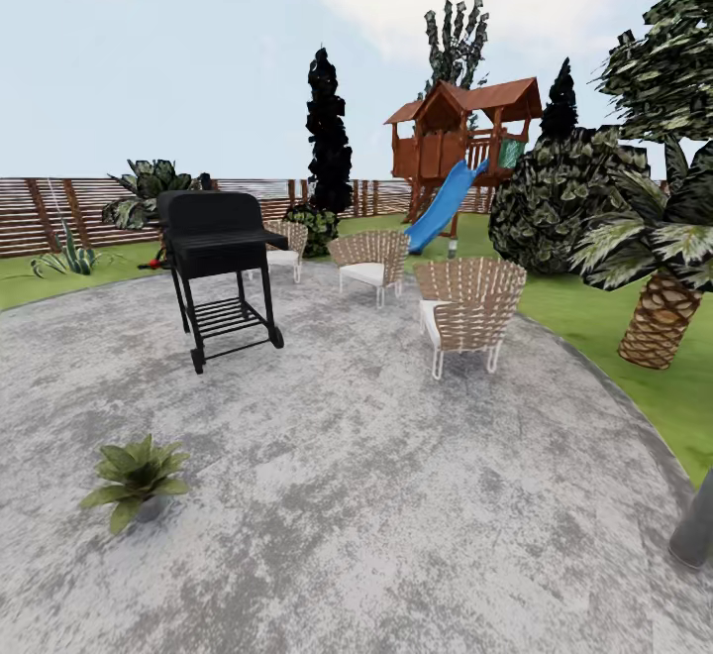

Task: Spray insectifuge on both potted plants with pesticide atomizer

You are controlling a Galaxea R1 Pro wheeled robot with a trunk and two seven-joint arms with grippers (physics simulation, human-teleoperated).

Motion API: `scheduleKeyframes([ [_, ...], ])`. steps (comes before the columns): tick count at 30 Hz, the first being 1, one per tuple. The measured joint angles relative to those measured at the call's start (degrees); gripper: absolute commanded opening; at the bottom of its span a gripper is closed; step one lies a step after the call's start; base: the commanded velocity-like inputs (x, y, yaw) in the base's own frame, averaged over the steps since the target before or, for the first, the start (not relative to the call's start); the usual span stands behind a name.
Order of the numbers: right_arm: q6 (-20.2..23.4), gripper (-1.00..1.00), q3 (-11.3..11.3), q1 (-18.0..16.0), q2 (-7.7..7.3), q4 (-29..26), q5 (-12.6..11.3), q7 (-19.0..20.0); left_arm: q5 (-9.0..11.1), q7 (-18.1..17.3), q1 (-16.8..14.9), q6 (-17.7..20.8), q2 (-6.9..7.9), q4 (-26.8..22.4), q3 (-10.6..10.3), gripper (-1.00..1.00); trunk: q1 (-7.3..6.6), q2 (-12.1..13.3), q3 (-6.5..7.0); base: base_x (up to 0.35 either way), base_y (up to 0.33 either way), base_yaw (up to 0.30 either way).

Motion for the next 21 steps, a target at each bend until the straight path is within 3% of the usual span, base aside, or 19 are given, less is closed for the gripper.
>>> scheduleKeyframes([
  [12, 0.0, 1.0, -0.1, -1.6, 2.59, -1.8, 0.2, 0.1, -0.1, -0.2, 0.3, 0.3, -0.44, 0.7, 0.1, 1.0, 0.06, 0.0, 0.02, 0.0, 0.0, 0.0],
  [21, -0.1, 1.0, -0.3, -1.7, 2.25, -2.4, 0.2, -0.2, 0.0, -0.2, 0.0, 0.0, 0.32, -1.3, -0.1, 1.0, 0.06, 0.0, 0.03, 0.0, 0.0, 0.0],
])
